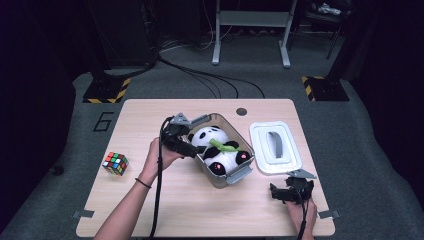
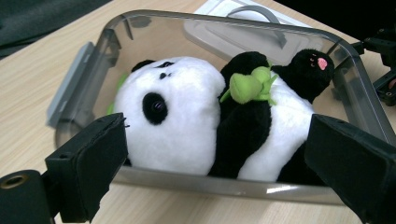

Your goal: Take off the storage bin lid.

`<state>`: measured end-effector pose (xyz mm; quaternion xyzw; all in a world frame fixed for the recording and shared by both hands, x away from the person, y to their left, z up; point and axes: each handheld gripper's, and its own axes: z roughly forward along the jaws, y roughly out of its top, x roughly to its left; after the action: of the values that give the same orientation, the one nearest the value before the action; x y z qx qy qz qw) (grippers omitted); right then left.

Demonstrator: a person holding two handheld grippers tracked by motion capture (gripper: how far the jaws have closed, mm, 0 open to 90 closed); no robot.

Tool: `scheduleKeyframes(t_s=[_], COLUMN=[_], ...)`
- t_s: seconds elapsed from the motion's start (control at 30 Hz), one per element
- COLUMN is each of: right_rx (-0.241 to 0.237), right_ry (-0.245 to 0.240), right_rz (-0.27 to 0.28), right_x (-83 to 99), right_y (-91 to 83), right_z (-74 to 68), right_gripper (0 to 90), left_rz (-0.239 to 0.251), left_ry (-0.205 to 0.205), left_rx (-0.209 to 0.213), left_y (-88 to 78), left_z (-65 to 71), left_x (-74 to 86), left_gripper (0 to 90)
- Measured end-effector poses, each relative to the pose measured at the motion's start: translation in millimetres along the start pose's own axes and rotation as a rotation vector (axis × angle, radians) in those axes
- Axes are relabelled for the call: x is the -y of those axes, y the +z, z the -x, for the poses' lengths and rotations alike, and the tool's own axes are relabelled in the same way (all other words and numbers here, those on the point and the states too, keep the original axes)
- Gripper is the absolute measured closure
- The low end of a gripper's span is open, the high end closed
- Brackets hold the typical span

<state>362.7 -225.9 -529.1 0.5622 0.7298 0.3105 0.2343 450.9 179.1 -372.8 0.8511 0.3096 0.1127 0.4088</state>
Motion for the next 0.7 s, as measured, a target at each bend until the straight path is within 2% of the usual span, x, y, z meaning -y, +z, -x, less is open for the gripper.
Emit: scheduleKeyframes(t_s=[0.53,0.7], right_rx=[0.000,0.000], right_ry=[-0.004,0.001], right_rz=[0.001,0.000], right_x=[-0.2,-0.1], right_y=[0.2,0.1], right_z=[0.3,0.1], right_gripper=[0.0,0.0], left_rz=[0.041,0.045], left_ry=[-0.060,-0.079], left_rx=[-0.048,-0.063], left_y=[-36.9,-41.5], left_z=[-13.3,-15.8], left_x=[35.0,46.6], left_gripper=[4.2,3.9])
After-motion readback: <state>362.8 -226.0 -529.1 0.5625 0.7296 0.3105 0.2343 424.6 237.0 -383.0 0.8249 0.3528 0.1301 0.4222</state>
